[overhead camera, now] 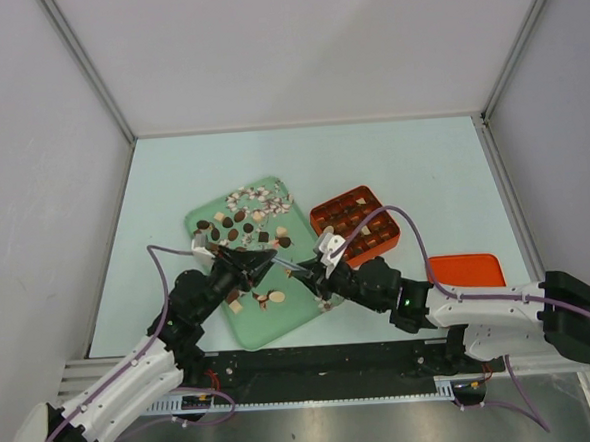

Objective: Pack the chocolate
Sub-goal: Adjust the clamp, then pick up the fake chocolate from the plate.

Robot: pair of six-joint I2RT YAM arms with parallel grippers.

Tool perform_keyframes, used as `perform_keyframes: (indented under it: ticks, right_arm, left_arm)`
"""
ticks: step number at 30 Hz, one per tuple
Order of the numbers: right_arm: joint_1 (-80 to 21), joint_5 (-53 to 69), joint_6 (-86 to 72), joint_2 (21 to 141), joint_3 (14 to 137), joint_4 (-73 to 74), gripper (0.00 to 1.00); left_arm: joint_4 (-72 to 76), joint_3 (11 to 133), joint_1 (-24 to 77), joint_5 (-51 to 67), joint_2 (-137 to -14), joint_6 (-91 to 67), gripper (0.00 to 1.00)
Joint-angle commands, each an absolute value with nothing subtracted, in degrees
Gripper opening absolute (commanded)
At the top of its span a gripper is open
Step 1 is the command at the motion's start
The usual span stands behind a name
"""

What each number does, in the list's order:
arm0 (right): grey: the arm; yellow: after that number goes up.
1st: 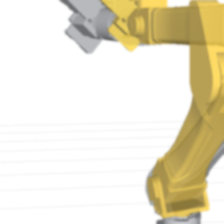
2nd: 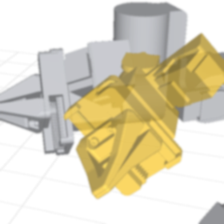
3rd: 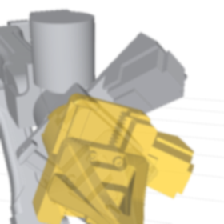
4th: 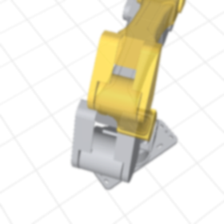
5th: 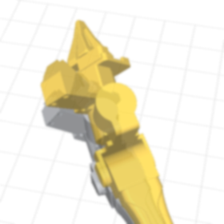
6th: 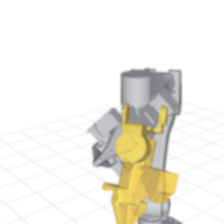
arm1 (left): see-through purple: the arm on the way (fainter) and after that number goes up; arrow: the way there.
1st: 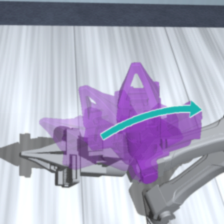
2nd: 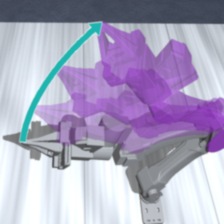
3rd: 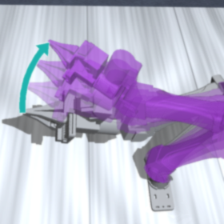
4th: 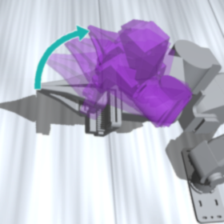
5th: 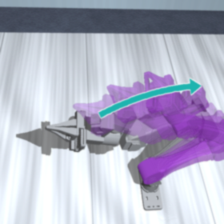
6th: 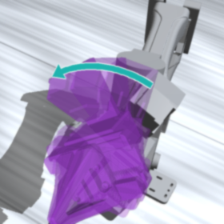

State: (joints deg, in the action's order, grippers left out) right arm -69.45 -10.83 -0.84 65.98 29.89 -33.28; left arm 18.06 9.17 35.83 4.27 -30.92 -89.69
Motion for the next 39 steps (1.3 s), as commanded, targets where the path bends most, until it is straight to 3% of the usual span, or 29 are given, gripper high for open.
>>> perform_keyframes:
  ticks: [1, 7, 14, 23, 39]
  right_arm:
    - [-69.26, -6.6, 4.38, 64.77, 32.16, -26.38, 0.1]
    - [-68.82, -3.25, 8.78, 66.0, 36.03, -11.79, 0.09]
    - [-68.2, -0.7, 12.92, 71.01, 41.13, -0.35, 0.12]
    - [-69.26, -2.45, 16.7, 76.72, 45.44, 3.87, 0.18]
    - [-71.19, -7.03, 18.81, 80.77, 48.77, 2.63, 0.2]
  left_arm:
    - [8.72, 15.2, 35.51, -0.35, -29.71, -75.28, 0.45]
    - [-10.09, 27.23, 33.49, -11.24, -30.14, -52.36, 0.69]
    - [-24.85, 41.9, 31.73, -20.91, -32.43, -26.57, 0.78]
    - [-25.41, 37.98, 31.29, -32.34, -30.77, -13.36, 0.8]
    - [-23.55, 36.3, 27.07, -28.92, -31.02, -13.18, 0.8]
